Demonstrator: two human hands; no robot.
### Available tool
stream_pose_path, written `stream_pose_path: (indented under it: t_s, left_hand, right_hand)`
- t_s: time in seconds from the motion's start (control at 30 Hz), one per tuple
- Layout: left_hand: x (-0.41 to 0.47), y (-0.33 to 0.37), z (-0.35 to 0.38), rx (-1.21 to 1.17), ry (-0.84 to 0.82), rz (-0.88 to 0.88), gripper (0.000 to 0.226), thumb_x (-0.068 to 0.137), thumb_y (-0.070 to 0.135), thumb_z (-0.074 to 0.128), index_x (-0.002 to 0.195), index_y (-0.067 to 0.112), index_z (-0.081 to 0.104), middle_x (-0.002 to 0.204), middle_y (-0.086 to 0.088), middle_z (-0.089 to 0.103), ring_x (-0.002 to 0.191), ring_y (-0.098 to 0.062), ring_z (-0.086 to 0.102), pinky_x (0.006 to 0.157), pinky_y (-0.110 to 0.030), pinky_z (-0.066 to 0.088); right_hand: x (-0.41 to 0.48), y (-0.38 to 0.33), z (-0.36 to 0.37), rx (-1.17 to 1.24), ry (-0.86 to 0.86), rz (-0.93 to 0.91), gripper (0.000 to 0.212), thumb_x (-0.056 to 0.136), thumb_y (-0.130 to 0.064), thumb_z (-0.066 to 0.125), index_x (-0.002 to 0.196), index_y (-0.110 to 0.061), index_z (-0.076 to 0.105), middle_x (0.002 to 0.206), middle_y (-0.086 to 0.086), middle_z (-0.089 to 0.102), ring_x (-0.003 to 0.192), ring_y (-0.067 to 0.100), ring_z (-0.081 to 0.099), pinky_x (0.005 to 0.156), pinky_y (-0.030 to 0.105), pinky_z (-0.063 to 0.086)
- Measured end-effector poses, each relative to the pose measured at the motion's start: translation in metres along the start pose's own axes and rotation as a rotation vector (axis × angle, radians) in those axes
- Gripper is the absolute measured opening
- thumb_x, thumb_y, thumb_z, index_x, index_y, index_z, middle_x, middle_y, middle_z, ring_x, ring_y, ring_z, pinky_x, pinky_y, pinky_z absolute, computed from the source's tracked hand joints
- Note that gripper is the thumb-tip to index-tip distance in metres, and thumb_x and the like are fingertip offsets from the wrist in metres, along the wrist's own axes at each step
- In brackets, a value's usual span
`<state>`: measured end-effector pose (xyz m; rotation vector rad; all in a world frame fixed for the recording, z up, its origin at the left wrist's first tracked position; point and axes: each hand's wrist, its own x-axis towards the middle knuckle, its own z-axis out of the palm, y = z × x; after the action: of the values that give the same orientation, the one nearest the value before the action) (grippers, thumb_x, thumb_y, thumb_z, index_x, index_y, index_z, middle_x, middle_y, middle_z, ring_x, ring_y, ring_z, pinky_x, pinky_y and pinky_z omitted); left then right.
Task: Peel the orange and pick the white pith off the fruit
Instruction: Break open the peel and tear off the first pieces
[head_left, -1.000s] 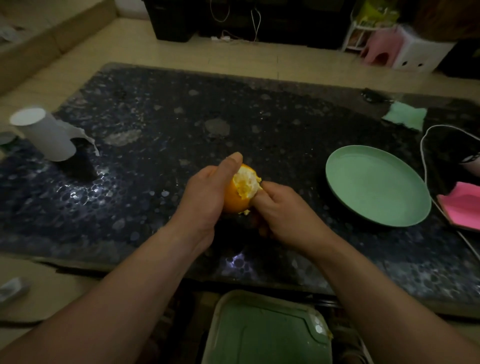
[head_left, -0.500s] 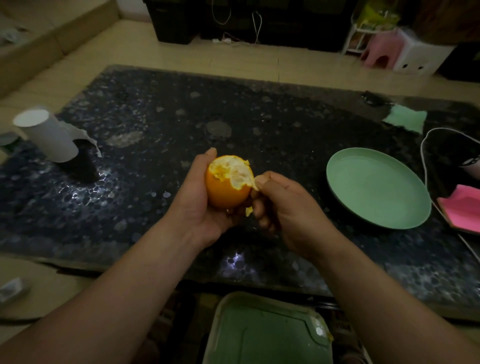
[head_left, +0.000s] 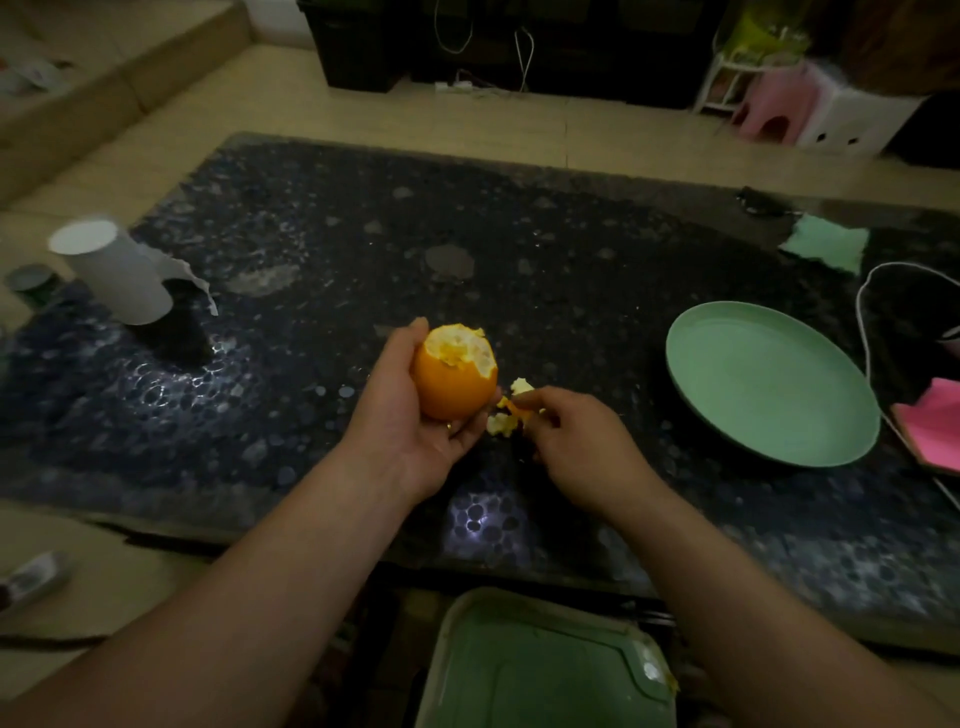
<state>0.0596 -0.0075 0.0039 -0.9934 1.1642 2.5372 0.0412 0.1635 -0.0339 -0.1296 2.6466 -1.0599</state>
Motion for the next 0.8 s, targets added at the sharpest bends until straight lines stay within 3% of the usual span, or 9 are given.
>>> stream_pose_path:
  t_s: [0.07,0.17,0.23,0.33,0.47,0.57,0.7,0.8]
  left_hand:
    - [0.001,0.000,0.000,0.000,0.003,0.014,0.050,0.091,0.055,0.071,0.128,0.021,0.070,0.115,-0.013,0.080,0.109,-0.037,0.076,0.085,-0.041,0.061]
    - [0.002,-0.001,0.002,0.004,-0.013,0.036,0.046,0.091,0.045,0.072,0.130,0.021,0.070,0.119,-0.013,0.078,0.108,-0.033,0.076,0.085,-0.045,0.063]
    - [0.003,-0.001,0.003,0.011,-0.044,0.047,0.044,0.093,0.039,0.069,0.131,0.017,0.070,0.117,-0.012,0.079,0.101,-0.029,0.076,0.088,-0.045,0.063]
    - [0.002,-0.001,0.004,0.030,-0.115,0.057,0.045,0.095,0.035,0.065,0.132,0.009,0.069,0.106,-0.012,0.076,0.087,-0.025,0.074,0.075,-0.036,0.064]
    - [0.003,-0.004,0.007,0.114,-0.185,0.143,0.030,0.097,0.037,0.068,0.114,0.013,0.072,0.097,-0.010,0.074,0.080,-0.021,0.072,0.073,-0.035,0.061]
    - [0.003,-0.008,0.009,0.193,-0.184,0.223,0.047,0.092,0.043,0.076,0.126,0.011,0.067,0.105,-0.010,0.075,0.089,-0.022,0.073,0.073,-0.036,0.061]
    - [0.003,-0.012,0.011,0.226,-0.149,0.358,0.033,0.093,0.029,0.074,0.122,0.015,0.066,0.101,-0.007,0.076,0.089,-0.023,0.072,0.069,-0.038,0.058]
    - [0.002,-0.012,0.012,0.249,-0.170,0.403,0.042,0.085,0.029,0.078,0.124,0.020,0.066,0.116,-0.014,0.074,0.089,-0.022,0.073,0.068,-0.038,0.058]
  right_hand:
    - [0.000,0.001,0.001,-0.053,0.018,-0.014,0.031,0.105,-0.025,0.058,0.132,-0.035,0.069,0.115,-0.009,0.074,0.099,0.012,0.070,0.077,0.021,0.048]
    - [-0.005,-0.006,-0.003,0.119,0.059,0.045,0.014,0.105,-0.038,0.060,0.110,-0.029,0.069,0.095,-0.007,0.074,0.078,0.009,0.069,0.067,0.028,0.053]
    - [-0.011,-0.016,-0.007,0.357,-0.023,0.085,0.032,0.107,-0.047,0.054,0.102,-0.019,0.069,0.083,0.001,0.075,0.063,0.010,0.066,0.056,0.028,0.052]
    - [-0.022,-0.029,-0.012,0.574,-0.159,0.072,0.049,0.106,-0.057,0.049,0.104,-0.012,0.069,0.078,0.004,0.073,0.060,0.015,0.065,0.050,0.025,0.047]
    - [-0.025,-0.031,-0.015,0.551,-0.149,0.050,0.046,0.106,-0.054,0.050,0.105,-0.011,0.066,0.081,0.006,0.074,0.064,0.016,0.067,0.053,0.027,0.050]
    - [-0.024,-0.030,-0.020,0.549,-0.137,0.026,0.044,0.107,-0.055,0.049,0.102,-0.015,0.067,0.082,0.006,0.075,0.066,0.019,0.069,0.056,0.031,0.051]
    - [-0.025,-0.032,-0.021,0.566,-0.185,0.032,0.042,0.109,-0.048,0.046,0.103,-0.011,0.065,0.080,0.007,0.073,0.065,0.022,0.068,0.056,0.034,0.051]
    - [-0.027,-0.033,-0.021,0.560,-0.221,0.031,0.038,0.110,-0.042,0.042,0.104,-0.011,0.064,0.083,0.010,0.074,0.065,0.022,0.069,0.057,0.033,0.052]
